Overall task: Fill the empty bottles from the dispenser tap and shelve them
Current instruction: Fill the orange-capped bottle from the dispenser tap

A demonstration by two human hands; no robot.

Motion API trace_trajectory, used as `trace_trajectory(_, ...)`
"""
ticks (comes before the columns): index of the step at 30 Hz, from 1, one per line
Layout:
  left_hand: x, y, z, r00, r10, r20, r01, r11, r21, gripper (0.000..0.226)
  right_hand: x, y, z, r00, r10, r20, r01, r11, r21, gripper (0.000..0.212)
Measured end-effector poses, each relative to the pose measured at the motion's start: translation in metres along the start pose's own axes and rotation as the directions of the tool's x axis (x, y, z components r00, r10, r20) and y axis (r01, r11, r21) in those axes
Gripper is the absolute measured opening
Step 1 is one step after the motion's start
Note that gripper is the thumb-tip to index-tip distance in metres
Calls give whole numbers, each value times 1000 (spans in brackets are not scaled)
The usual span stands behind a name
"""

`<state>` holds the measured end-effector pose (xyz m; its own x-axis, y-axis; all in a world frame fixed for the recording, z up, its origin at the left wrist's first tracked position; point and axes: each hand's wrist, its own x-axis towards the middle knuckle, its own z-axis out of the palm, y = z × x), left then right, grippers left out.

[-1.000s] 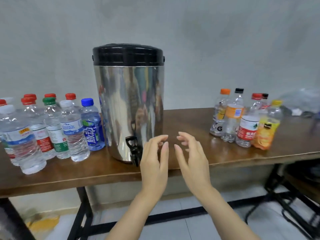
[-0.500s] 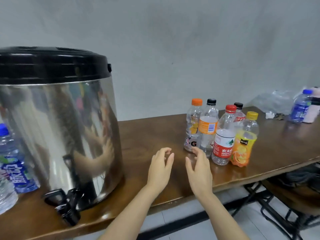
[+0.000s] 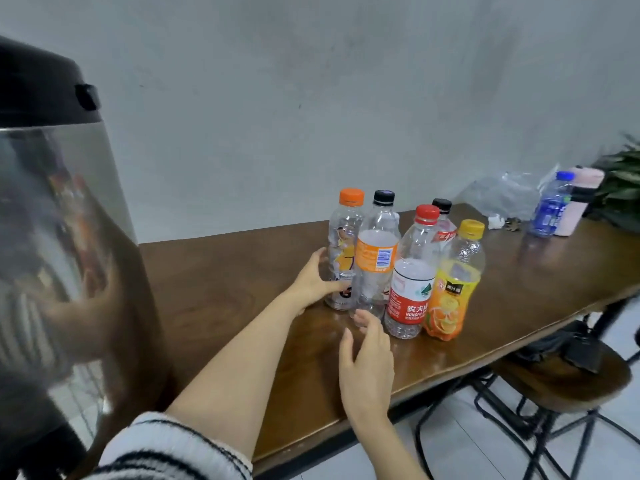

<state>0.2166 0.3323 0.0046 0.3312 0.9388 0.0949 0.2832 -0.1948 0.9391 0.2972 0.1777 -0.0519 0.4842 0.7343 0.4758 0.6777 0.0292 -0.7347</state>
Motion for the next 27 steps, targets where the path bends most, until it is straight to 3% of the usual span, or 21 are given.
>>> trace_trajectory(6, 4, -5, 15, 997, 61, -45, -63, 997, -48, 71, 2, 1, 0, 999, 2, 42, 1, 998, -58, 34)
trace_trajectory(16, -18, -4, 18, 963, 35, -267, -43, 999, -24, 68, 3, 0, -3, 996, 20, 85, -14, 997, -75, 31)
trace_trajectory(24, -119, 2, -7, 922, 12, -386, -42, 997, -71, 72, 3, -2, -11, 982, -52, 183, 67, 995, -73, 28)
trace_trajectory(27, -175, 8, -18, 925, -25, -379, -35, 988, -151, 67, -4, -14, -20, 978, -75, 192, 70, 997, 31, 31)
